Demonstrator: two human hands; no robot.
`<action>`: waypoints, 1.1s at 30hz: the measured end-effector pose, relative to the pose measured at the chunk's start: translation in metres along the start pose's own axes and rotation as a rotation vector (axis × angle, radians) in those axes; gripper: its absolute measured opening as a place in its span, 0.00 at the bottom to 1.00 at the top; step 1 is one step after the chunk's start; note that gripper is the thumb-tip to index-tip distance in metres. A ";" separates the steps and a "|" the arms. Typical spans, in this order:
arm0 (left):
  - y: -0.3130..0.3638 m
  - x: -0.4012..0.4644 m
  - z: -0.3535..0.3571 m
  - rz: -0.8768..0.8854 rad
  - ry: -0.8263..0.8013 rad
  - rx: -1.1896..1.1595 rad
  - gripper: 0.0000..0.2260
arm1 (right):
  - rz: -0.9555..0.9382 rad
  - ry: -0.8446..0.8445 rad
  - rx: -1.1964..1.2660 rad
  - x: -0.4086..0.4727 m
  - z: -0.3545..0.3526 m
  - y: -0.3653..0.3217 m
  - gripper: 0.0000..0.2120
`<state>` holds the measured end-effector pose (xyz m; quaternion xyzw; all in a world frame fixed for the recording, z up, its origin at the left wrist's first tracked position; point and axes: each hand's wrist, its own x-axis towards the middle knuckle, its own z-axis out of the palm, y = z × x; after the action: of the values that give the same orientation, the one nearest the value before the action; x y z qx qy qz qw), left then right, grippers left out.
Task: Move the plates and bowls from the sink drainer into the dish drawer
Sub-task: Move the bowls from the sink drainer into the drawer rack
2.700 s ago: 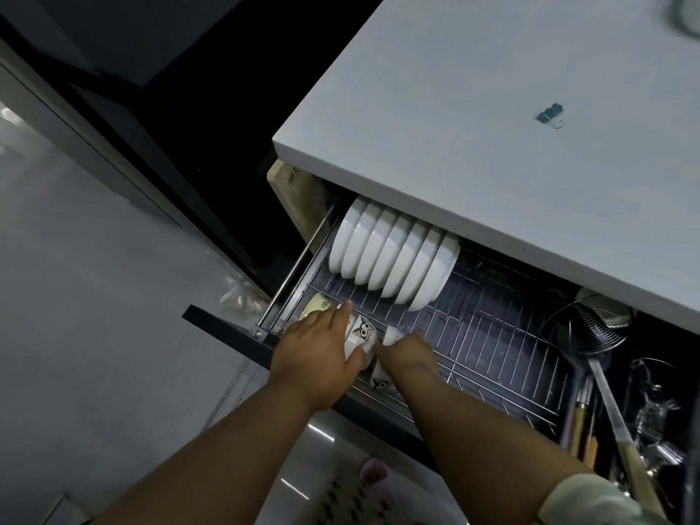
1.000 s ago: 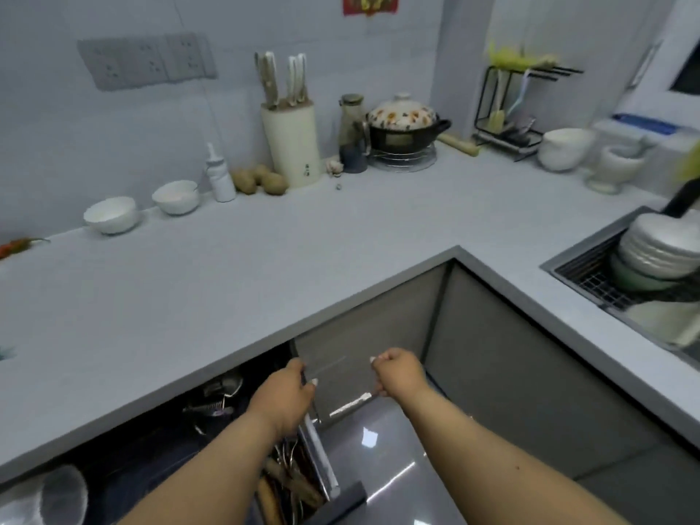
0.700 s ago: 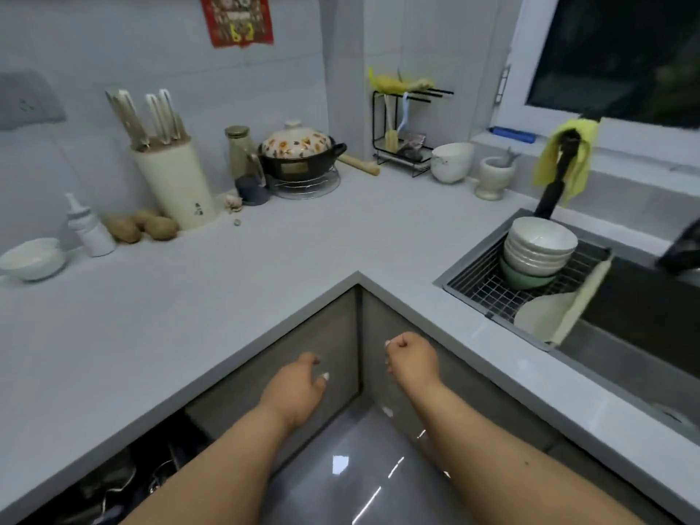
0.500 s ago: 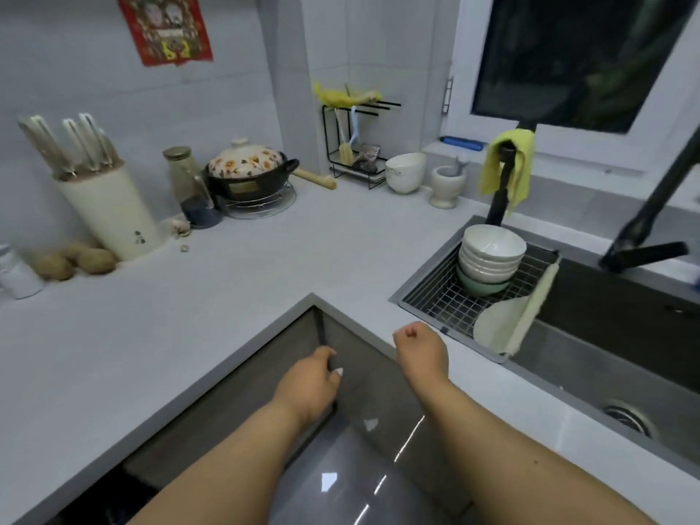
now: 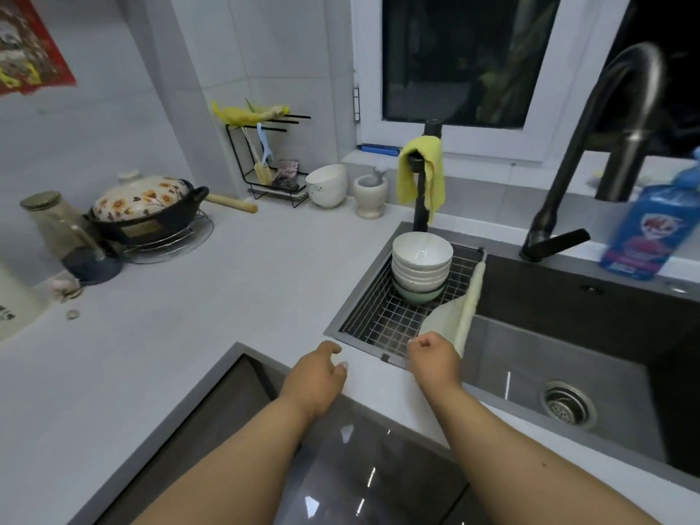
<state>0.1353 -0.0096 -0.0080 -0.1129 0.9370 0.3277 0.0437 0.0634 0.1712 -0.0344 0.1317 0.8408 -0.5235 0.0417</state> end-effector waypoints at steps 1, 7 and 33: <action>0.003 0.008 0.002 0.008 -0.008 -0.001 0.16 | 0.010 0.015 0.015 0.007 -0.002 -0.001 0.10; 0.017 0.053 0.006 0.056 -0.035 -0.006 0.17 | 0.072 0.075 0.071 0.042 -0.012 -0.007 0.10; 0.007 0.120 -0.002 0.000 -0.094 -0.298 0.10 | 0.007 -0.092 -0.389 0.179 0.012 -0.065 0.14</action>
<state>0.0172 -0.0274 -0.0208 -0.1028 0.8750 0.4679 0.0702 -0.1269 0.1647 -0.0203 0.0999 0.9228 -0.3565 0.1067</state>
